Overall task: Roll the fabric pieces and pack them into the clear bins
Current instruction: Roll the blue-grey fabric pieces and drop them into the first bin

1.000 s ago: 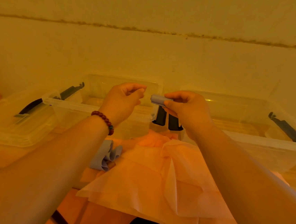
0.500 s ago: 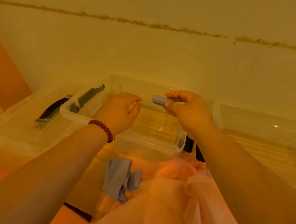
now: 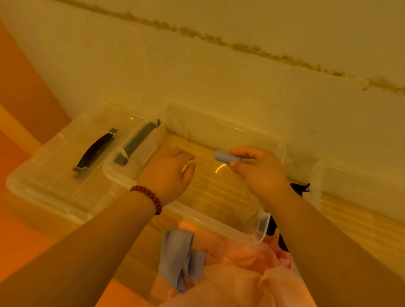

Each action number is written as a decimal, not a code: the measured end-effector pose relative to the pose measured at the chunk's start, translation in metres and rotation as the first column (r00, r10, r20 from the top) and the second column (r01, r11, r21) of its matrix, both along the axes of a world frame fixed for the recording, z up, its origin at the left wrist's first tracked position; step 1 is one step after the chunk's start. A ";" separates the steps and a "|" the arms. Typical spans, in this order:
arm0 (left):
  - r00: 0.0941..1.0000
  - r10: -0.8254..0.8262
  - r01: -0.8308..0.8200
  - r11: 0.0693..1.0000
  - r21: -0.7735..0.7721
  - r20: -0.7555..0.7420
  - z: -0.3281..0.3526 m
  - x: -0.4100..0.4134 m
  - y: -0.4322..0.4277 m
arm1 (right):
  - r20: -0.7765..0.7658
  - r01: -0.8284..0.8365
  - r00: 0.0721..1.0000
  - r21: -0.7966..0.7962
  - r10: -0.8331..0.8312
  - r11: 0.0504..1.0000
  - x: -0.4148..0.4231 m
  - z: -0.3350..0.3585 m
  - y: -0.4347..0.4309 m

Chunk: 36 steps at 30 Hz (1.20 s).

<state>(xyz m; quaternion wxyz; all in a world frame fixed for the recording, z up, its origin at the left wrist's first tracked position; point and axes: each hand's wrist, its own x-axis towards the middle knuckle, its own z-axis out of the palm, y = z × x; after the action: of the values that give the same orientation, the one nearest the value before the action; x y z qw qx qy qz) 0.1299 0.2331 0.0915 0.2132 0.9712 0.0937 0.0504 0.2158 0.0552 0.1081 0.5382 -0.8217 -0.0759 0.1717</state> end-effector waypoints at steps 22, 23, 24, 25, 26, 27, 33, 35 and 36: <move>0.999 -0.030 0.031 0.980 0.196 -0.011 -0.003 0.037 0.074 | -0.066 0.142 0.983 -0.297 -0.169 0.944 0.053 -0.056 0.054; 0.999 -0.028 0.035 0.977 0.212 -0.034 -0.005 0.038 0.075 | -0.070 0.172 0.977 -0.306 -0.202 0.936 0.054 -0.059 0.054; 0.998 -0.022 0.034 0.973 0.229 -0.052 -0.006 0.040 0.076 | -0.078 0.197 0.970 -0.311 -0.232 0.930 0.055 -0.061 0.053; 0.998 -0.011 0.027 0.969 0.244 -0.067 -0.008 0.041 0.077 | -0.090 0.218 0.962 -0.319 -0.258 0.922 0.056 -0.064 0.053; 0.997 0.003 0.018 0.966 0.256 -0.082 -0.011 0.043 0.078 | -0.100 0.234 0.955 -0.327 -0.280 0.916 0.058 -0.065 0.052; 0.995 0.019 0.009 0.964 0.265 -0.101 -0.013 0.044 0.079 | -0.112 0.248 0.948 -0.331 -0.299 0.910 0.059 -0.067 0.052; 0.988 0.057 -0.011 0.955 0.297 -0.147 -0.021 0.045 0.082 | -0.151 0.315 0.911 -0.345 -0.383 0.884 0.062 -0.079 0.052; 0.986 0.069 -0.021 0.953 0.301 -0.149 -0.022 0.046 0.082 | -0.146 0.332 0.905 -0.347 -0.400 0.877 0.062 -0.080 0.053; 0.986 0.073 -0.023 0.949 0.314 -0.151 -0.023 0.047 0.082 | -0.146 0.348 0.899 -0.337 -0.414 0.875 0.063 -0.081 0.053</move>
<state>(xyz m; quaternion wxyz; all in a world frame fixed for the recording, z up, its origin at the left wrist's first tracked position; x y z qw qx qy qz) 0.1767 0.3152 0.0682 0.0481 0.9909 0.1251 -0.0088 0.2787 0.1082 0.0271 0.4343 -0.8696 0.1735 0.1584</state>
